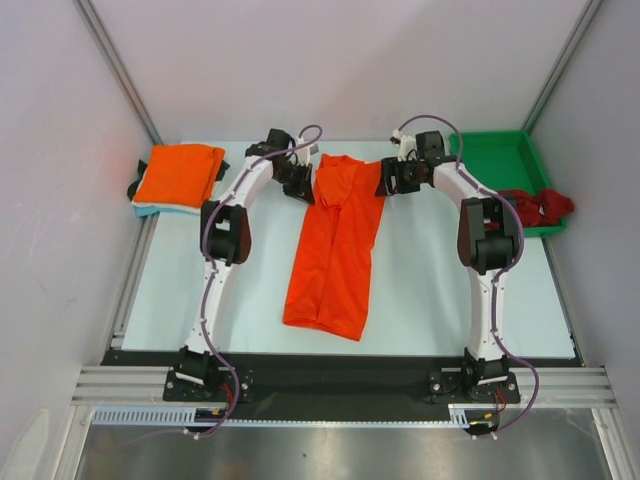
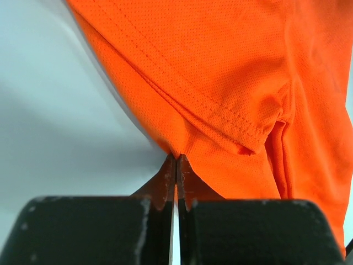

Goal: Fold and stack the t-shirts
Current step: Fold the tshirt

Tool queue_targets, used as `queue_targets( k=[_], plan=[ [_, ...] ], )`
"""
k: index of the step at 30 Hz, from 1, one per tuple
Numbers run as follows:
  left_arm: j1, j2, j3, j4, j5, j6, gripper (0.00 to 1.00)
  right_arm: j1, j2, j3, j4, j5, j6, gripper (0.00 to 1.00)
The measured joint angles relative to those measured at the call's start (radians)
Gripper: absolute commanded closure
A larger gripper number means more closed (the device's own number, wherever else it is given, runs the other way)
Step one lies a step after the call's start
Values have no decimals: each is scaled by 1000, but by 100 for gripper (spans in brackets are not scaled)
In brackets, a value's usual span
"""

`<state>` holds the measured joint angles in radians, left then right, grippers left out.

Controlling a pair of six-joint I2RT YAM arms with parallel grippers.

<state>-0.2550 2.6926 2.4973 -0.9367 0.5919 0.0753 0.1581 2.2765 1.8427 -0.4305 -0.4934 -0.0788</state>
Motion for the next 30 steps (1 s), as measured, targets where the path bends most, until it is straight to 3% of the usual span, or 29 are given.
queue_targets(
  k=[27, 28, 29, 30],
  plan=[
    [132, -35, -31, -6, -111, 0, 99, 51, 24, 43, 3, 11, 0, 27],
    [142, -36, -31, -8, -115, 2, 94, 53, 24, 43, 3, 11, 0, 26],
    [151, -37, -31, -8, -119, 5, 68, 55, 24, 43, 3, 11, 0, 26],
    [157, -37, -31, -7, -128, 16, 57, 58, 24, 43, 3, 11, 0, 26]
  ],
)
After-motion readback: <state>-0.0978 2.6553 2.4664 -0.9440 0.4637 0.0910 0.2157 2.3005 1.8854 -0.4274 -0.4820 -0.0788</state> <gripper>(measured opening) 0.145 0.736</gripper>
